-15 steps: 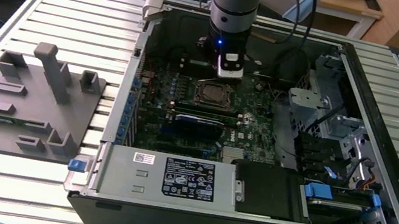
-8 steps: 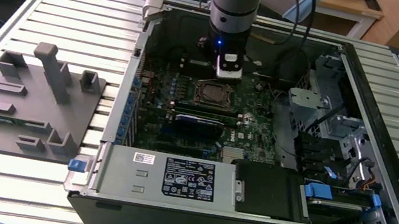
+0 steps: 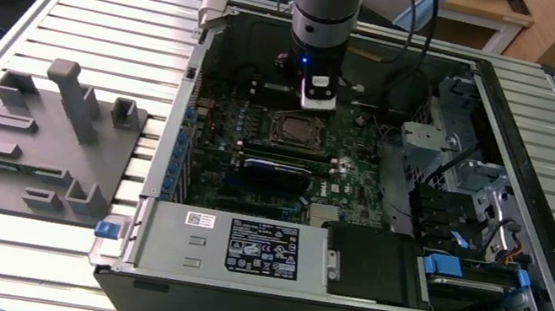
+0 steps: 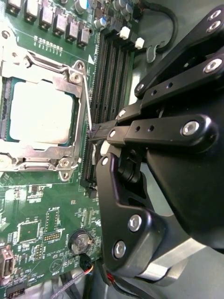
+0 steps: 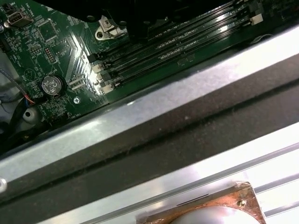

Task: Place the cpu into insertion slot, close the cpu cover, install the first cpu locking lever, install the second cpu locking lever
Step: 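Install the first cpu locking lever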

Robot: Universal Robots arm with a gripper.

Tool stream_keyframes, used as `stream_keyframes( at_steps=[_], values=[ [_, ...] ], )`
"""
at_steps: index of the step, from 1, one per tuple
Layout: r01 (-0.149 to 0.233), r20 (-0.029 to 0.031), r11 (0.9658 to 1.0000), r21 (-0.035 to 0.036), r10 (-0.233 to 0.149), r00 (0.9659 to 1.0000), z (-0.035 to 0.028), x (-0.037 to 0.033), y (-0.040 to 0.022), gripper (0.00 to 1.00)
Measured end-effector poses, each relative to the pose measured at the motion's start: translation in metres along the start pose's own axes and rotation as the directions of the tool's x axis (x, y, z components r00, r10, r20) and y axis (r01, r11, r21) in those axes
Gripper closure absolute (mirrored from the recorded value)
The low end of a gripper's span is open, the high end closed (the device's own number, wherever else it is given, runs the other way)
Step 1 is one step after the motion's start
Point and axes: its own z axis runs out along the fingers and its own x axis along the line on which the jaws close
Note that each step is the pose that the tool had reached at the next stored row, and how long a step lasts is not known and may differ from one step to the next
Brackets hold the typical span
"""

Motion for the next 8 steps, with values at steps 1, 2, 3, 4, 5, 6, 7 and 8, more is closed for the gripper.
stream_keyframes(
  at_steps=[1,2,3,4,5,6,7,8],
  values=[
    [0.001,0.0047,1.0000,-0.0023,-0.001,1.0000,0.0005,0.0001,-0.0002,0.90],
    [0.002,0.0092,1.0000,-0.0045,-0.002,1.0000,0.0010,0.0003,-0.0004,0.90],
    [0.003,0.0123,1.0000,-0.0061,-0.003,0.9999,0.0013,0.0004,-0.0005,0.90],
    [0.004,0.0143,1.0000,-0.0071,-0.003,0.9999,0.0014,0.0004,-0.0005,0.90],
    [0.004,0.0143,1.0000,-0.0071,-0.003,0.9999,0.0014,0.0004,-0.0005,0.90],
    [0.004,0.0144,1.0000,-0.0071,-0.004,0.9999,0.0015,0.0004,-0.0005,0.90],
    [0.004,0.0144,1.0000,-0.0071,-0.004,0.9999,0.0014,0.0004,-0.0005,0.90],
    [0.004,0.0144,1.0000,-0.0072,-0.004,0.9999,0.0014,0.0004,-0.0005,0.90]
  ],
)
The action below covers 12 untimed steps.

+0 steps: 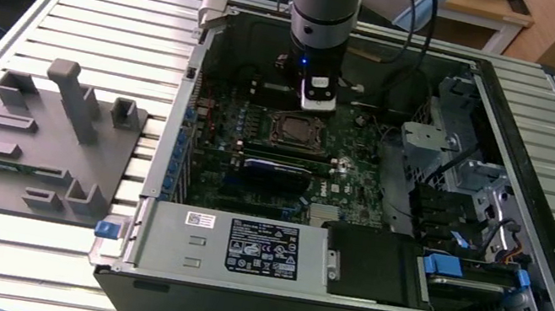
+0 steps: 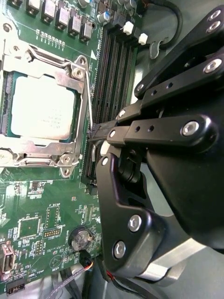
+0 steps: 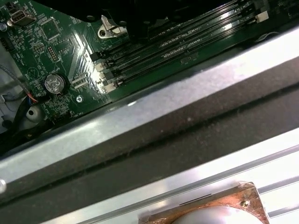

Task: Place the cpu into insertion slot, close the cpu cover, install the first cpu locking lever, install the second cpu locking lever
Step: 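Install the first cpu locking lever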

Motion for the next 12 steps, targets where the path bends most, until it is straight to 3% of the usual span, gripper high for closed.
stream_keyframes(
  at_steps=[7,12],
  values=[
    [0.000,0.0013,1.0000,-0.0007,0.000,1.0000,0.0000,0.0025,-0.0003,0.90],
    [0.003,0.0153,1.0000,-0.0078,-0.003,0.9999,0.0017,0.0027,-0.0008,0.90]
  ],
)
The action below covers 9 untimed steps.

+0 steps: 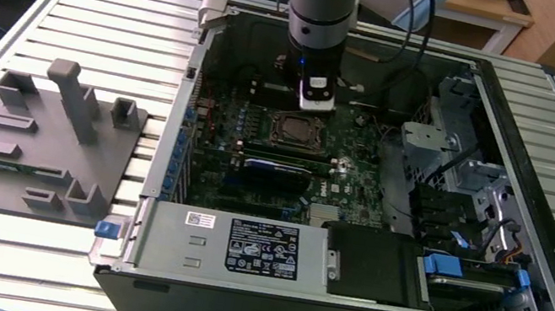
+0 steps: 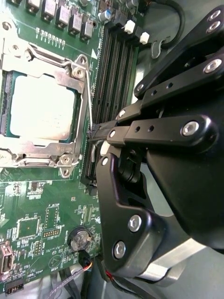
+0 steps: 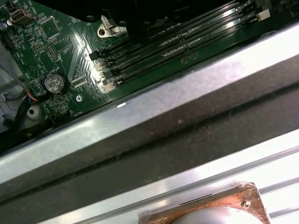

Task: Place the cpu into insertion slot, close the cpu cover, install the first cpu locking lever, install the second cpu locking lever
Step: 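Install the first cpu locking lever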

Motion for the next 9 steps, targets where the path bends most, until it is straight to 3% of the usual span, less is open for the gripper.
stream_keyframes(
  at_steps=[3,9],
  values=[
    [0.001,0.0045,1.0000,-0.0020,-0.001,1.0000,0.0004,0.0001,-0.0001,0.90],
    [0.002,0.0077,1.0000,-0.0039,-0.002,1.0000,0.0011,0.0010,0.0004,0.90]
  ],
)
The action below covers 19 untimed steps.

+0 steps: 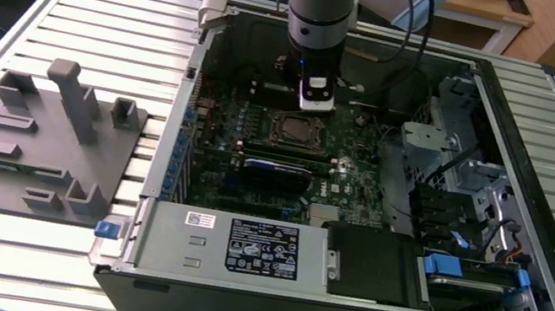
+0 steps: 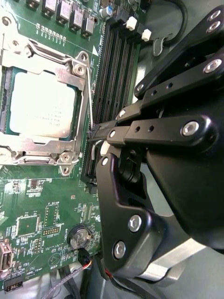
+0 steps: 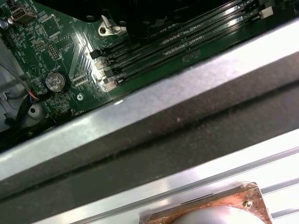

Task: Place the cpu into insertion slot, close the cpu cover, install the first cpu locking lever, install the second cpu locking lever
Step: 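Install the first cpu locking lever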

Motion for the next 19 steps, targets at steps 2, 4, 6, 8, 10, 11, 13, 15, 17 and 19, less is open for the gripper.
stream_keyframes(
  at_steps=[2,4,6,8,10,11,13,15,17,19],
  values=[
    [0.000,0.0005,1.0000,-0.0002,0.000,1.0000,0.0002,0.0002,0.0002,0.90],
    [0.000,0.0012,1.0000,-0.0004,0.000,1.0000,0.0004,0.0006,0.0007,0.90],
    [0.000,0.0018,1.0000,-0.0010,0.000,1.0000,0.0008,0.0009,0.0010,0.90],
    [0.001,0.0026,1.0000,-0.0013,-0.001,1.0000,0.0011,0.0011,0.0013,0.90],
    [0.001,0.0055,1.0000,-0.0024,-0.001,1.0000,0.0016,0.0012,0.0012,0.90],
    [0.002,0.0078,1.0000,-0.0037,-0.002,1.0000,0.0020,0.0012,0.0011,0.90],
    [0.003,0.0122,1.0000,-0.0059,-0.003,0.9999,0.0027,0.0012,0.0009,0.90],
    [0.004,0.0159,1.0000,-0.0076,-0.004,0.9999,0.0031,0.0013,0.0009,0.90],
    [0.004,0.0171,1.0000,-0.0079,-0.004,0.9998,0.0031,0.0012,0.0009,0.90],
    [0.004,0.0173,1.0000,-0.0081,-0.004,0.9998,0.0032,0.0013,0.0008,0.90]
  ],
)
